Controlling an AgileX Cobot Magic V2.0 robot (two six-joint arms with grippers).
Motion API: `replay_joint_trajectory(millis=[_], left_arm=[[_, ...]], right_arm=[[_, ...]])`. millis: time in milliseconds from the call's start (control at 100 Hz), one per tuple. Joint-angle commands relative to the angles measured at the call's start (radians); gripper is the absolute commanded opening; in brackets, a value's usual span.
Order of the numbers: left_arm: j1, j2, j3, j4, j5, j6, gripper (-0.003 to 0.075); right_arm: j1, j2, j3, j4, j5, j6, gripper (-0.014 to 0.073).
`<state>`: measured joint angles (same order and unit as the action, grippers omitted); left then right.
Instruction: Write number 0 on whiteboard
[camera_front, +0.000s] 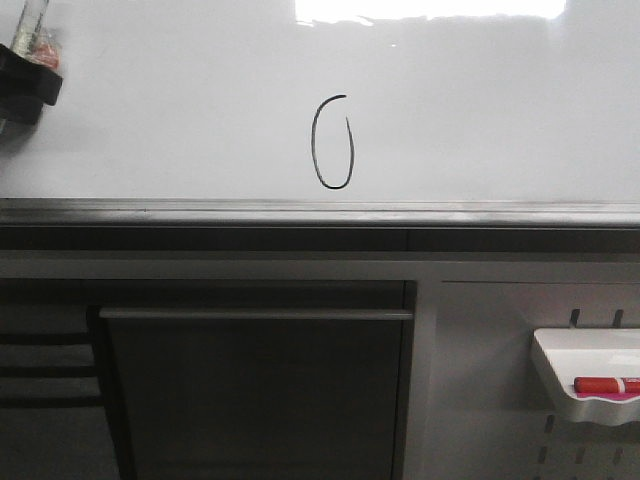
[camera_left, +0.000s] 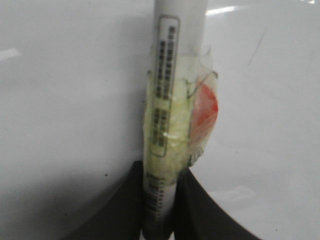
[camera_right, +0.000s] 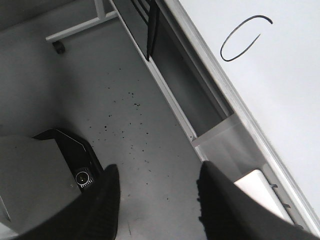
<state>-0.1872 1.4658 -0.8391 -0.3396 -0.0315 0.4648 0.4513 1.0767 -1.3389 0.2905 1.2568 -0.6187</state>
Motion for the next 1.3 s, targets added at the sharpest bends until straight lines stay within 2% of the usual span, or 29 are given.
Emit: replay_joint_trajectory(millis=[0,100,380,450,640,710,860,1000,1150,1290], left_arm=[[0.010,-0.006,-0.054,-0.011,-0.050,-0.013,0.0008],[0.026,0.019,-0.092,-0.011,0.032,-0.013,0.0008],[0.036,0.031,-0.113,-0.007,0.080,-0.013,0.0020],[0.036,0.031,-0.113,-0.002,0.085,-0.012,0.0064],[0.036,0.029,-0.114,-0.002,0.093,-0.012,0.0256],[0.036,0.029,-0.114,-0.002,0.093,-0.012,0.0283],[0.036,0.025,-0.114,-0.002,0.102,-0.012,0.0284],[0.036,-0.036,-0.114,-0.002,0.164,-0.012,0.0284],[0.043,-0.173,-0.114,0.017,0.315,-0.012,0.0284],[0.047,-0.325,-0.114,0.024,0.459,-0.014,0.0284]], right_arm=[[-0.007,-0.019,-0.022,0.015,0.031,0.003,0.0323],[-0.007,-0.019,-0.022,0.015,0.031,0.004,0.0323],[-0.007,-0.019,-0.022,0.015,0.033,0.010,0.0323],[-0.007,-0.019,-0.022,0.015,0.033,0.010,0.0323],[-0.007,-0.019,-0.022,0.015,0.033,0.010,0.0323],[-0.007,-0.019,-0.022,0.015,0.033,0.010,0.0323],[-0.007,-0.019,-0.022,0.015,0.033,0.010,0.0323],[-0.007,-0.021,-0.022,0.013,0.036,0.010,0.0323],[-0.007,-0.046,-0.022,0.004,0.039,0.022,0.0323],[-0.008,-0.092,0.001,-0.018,-0.006,0.085,0.0323]])
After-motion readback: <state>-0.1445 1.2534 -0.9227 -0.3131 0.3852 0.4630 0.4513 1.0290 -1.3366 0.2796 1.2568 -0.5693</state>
